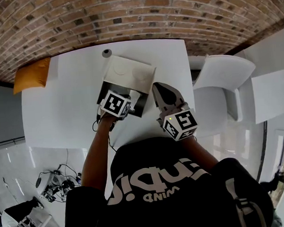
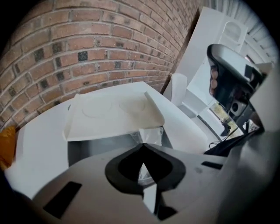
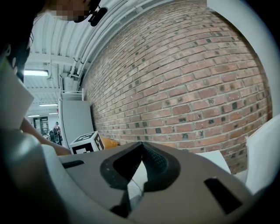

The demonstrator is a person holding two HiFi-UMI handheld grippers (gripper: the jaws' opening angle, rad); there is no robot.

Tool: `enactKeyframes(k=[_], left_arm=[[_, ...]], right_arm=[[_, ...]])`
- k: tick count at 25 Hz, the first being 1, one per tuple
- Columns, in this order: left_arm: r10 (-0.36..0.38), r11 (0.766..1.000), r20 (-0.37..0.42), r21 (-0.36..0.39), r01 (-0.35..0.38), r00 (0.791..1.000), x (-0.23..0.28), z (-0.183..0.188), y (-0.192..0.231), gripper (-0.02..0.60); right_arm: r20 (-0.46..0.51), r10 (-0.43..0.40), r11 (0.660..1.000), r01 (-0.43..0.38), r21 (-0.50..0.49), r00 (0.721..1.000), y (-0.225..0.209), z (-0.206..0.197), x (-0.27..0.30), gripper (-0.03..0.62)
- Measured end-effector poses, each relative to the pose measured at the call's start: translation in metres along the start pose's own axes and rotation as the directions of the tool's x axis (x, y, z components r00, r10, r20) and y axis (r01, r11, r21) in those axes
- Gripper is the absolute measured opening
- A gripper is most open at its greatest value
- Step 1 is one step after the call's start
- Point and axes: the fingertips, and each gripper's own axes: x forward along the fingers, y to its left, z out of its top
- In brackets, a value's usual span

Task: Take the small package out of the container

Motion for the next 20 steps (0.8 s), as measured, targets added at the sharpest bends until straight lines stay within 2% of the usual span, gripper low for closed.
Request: enactKeyframes(k=[6,11,14,20], left_arm=[[0.047,0.999,0.133,0.004,-0.048,0.99,-0.033,0.022,-0.007,0.008],[0.093,0.995,0.246,-0.002,-0.095,0.965,-0.064,0.032,-0.017,0.008],[0.127,0.992,0.331,-0.019,-0.128,0.935,-0.085,0.037,-0.021,0.008],[0.182,0.983,0.478,-0.067,-0.171,0.859,-0.119,0.036,-0.028,0.008]], right_arm=[[0.003,0.005,1.0,-0.005,-0.01,1.0,0.003,0.0,-0.003,-0.002],[0.007,0.012,1.0,-0.012,-0.019,1.0,0.009,0.001,-0.009,-0.002],[0.008,0.018,1.0,-0.018,-0.023,1.0,0.015,0.0,-0.014,-0.002],[0.007,0.029,0.999,-0.029,-0.031,1.0,0.026,-0.003,-0.024,-0.002]])
